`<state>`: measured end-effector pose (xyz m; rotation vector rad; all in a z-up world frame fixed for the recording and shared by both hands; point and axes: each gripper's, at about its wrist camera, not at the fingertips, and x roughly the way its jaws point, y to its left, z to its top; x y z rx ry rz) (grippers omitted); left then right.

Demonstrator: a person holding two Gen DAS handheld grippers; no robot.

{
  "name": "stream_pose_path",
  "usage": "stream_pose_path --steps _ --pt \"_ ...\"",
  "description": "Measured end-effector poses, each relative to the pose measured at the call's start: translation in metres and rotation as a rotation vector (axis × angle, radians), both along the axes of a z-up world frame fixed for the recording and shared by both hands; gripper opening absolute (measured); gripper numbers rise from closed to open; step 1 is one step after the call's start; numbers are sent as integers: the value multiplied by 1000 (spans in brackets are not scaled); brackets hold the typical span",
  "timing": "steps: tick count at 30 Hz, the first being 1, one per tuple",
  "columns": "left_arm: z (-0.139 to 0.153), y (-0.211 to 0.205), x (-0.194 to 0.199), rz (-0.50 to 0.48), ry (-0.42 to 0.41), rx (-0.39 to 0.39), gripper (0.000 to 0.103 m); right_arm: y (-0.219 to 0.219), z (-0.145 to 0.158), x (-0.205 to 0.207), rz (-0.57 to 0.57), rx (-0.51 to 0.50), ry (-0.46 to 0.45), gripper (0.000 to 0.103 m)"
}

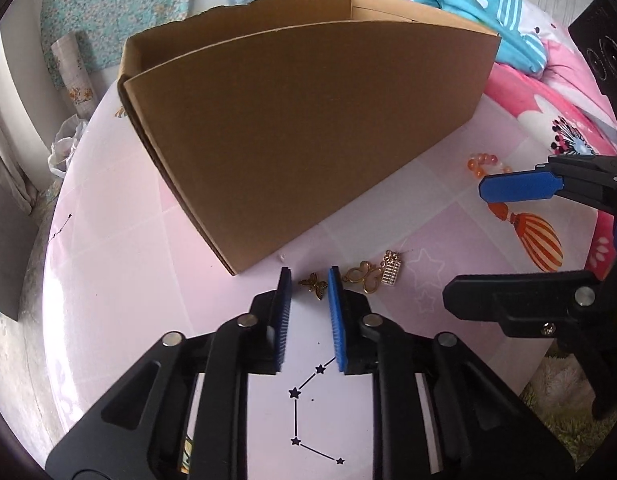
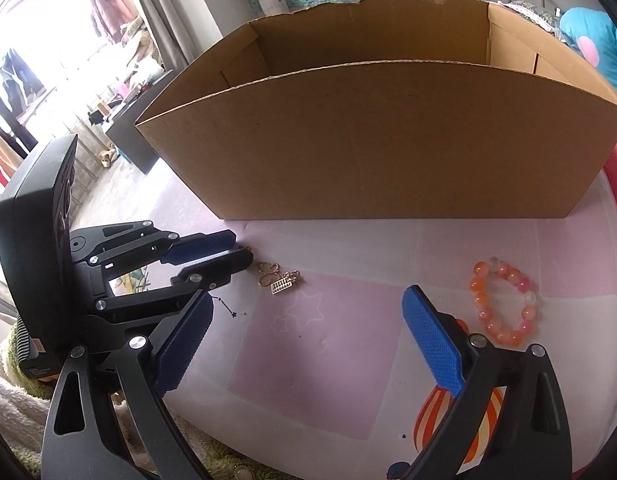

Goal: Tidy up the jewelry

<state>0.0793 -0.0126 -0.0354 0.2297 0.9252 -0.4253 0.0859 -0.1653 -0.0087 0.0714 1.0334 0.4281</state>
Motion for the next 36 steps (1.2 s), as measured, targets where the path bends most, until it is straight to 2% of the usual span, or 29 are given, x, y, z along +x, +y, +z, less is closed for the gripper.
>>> stream_pose_path --steps 6,15,23,33,36 --pt "0 1 0 -15 -7 -5 12 1 0 2 -11 2 -8 93" --pt "2 16 -4 25 8 -17 12 3 -2 3 -8 1 -25 84" --pt "2 25 -9 67 5 -28 12 27 -9 14 67 -61 -48 58" --pt "1 24 -9 63 3 -40 12 46 -19 17 139 -128 -55 40" --pt "1 26 -10 65 3 -46 12 47 -18 16 144 -142 -63 30"
